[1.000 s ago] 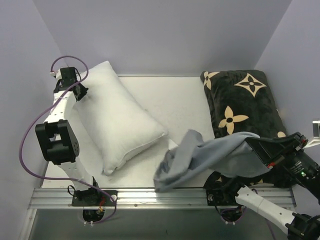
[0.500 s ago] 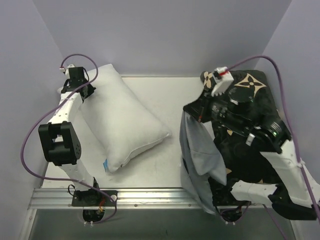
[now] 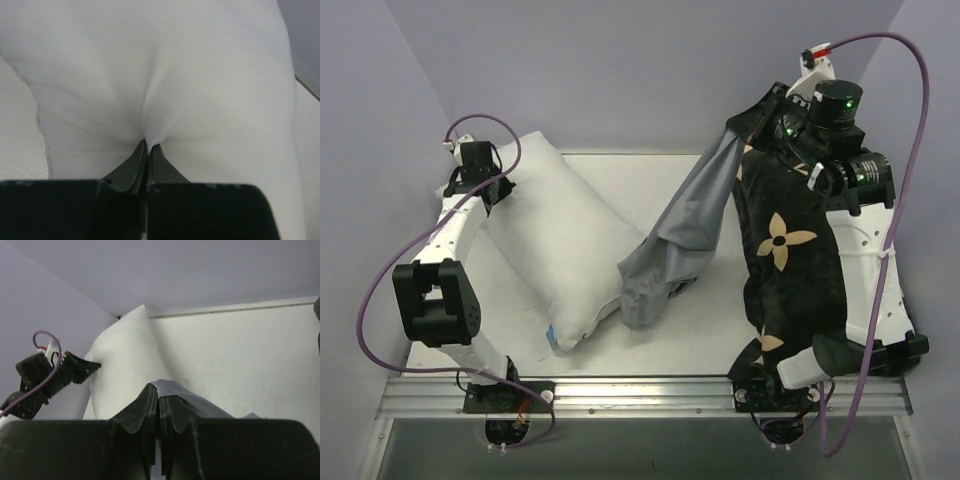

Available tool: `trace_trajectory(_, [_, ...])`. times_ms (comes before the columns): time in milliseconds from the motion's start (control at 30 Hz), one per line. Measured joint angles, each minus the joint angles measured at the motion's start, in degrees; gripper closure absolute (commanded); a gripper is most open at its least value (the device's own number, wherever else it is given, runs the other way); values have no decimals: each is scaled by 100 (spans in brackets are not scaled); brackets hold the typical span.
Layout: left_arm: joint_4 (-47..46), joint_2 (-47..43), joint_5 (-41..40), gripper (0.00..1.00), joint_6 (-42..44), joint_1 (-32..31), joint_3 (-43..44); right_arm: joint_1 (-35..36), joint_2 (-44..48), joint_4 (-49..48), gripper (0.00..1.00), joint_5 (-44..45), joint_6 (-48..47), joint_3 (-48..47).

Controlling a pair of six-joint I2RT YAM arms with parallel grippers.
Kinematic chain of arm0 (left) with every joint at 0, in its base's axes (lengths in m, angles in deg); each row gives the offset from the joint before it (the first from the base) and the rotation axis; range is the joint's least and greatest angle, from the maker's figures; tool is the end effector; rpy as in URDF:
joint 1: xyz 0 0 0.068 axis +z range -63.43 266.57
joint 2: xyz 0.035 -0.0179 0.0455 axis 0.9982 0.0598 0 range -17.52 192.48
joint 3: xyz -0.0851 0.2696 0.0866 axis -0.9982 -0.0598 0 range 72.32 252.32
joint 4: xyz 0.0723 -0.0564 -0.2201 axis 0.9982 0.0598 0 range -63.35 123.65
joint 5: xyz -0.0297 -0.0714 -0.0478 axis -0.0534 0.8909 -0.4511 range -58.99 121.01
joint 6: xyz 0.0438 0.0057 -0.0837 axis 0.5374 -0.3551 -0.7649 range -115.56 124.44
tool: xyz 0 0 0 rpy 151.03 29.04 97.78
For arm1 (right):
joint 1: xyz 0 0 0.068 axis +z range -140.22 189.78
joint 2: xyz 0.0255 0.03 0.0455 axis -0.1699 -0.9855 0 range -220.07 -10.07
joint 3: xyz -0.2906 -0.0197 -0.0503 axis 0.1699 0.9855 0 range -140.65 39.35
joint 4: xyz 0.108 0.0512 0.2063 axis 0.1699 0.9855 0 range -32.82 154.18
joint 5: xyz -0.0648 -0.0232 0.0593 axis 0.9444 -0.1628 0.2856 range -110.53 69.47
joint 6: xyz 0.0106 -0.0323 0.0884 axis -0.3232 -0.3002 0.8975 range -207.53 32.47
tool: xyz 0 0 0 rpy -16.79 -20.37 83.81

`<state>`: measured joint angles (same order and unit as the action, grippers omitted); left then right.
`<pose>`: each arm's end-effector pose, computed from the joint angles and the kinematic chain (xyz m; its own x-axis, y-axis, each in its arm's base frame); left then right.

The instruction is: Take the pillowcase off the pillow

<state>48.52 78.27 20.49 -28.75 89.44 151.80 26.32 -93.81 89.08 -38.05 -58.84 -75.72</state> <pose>0.4003 0.0356 0.2976 -0.4111 -0.5595 -0.7197 -0.4991 0.7988 -0.3359 0.2814 0.1105 0.5634 -0.2773 0.3952 -0.8758 -0.4866 0.7282 0.4827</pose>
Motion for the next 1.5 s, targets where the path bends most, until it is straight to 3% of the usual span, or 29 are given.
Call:
trace_trajectory(200, [15,-26,2,100,70,-11,-7,-415,-256,-15,100,-120,177,-413])
trace_trajectory(400, [17,-31,52,100,109,-11,-4,-142,-319,-146,100,-26,118,-199])
trace_trajectory(533, [20,-55,162,98,109,-11,0,485,-94,-402,100,378,-50,1005])
trace_trajectory(767, [210,-481,409,72,153,-61,-31,745,745,-1010,98,903,142,4301])
trace_trajectory(867, [289,-855,452,53,238,-254,-79,765,1145,-1270,91,1012,299,5504])
trace_trajectory(933, [308,-1137,487,41,282,-509,-131,817,1213,-1351,78,1054,380,5928])
trace_trajectory(967, [306,-1261,501,39,319,-629,-179,844,1213,-1447,65,1069,415,6076])
trace_trajectory(1133, [411,-2076,472,29,573,-1268,-457,938,1416,-1523,31,1117,452,6273])
trace_trajectory(1167, [450,-2218,455,15,634,-1344,-505,942,1547,-1512,27,1130,437,6269])
trace_trajectory(1200, [483,-2367,439,14,728,-1434,-557,944,1707,-1491,0,1132,435,6258])
trace_trajectory(1500, [699,-3556,299,12,1213,-3069,-1143,944,2636,-1318,0,1222,404,5598])
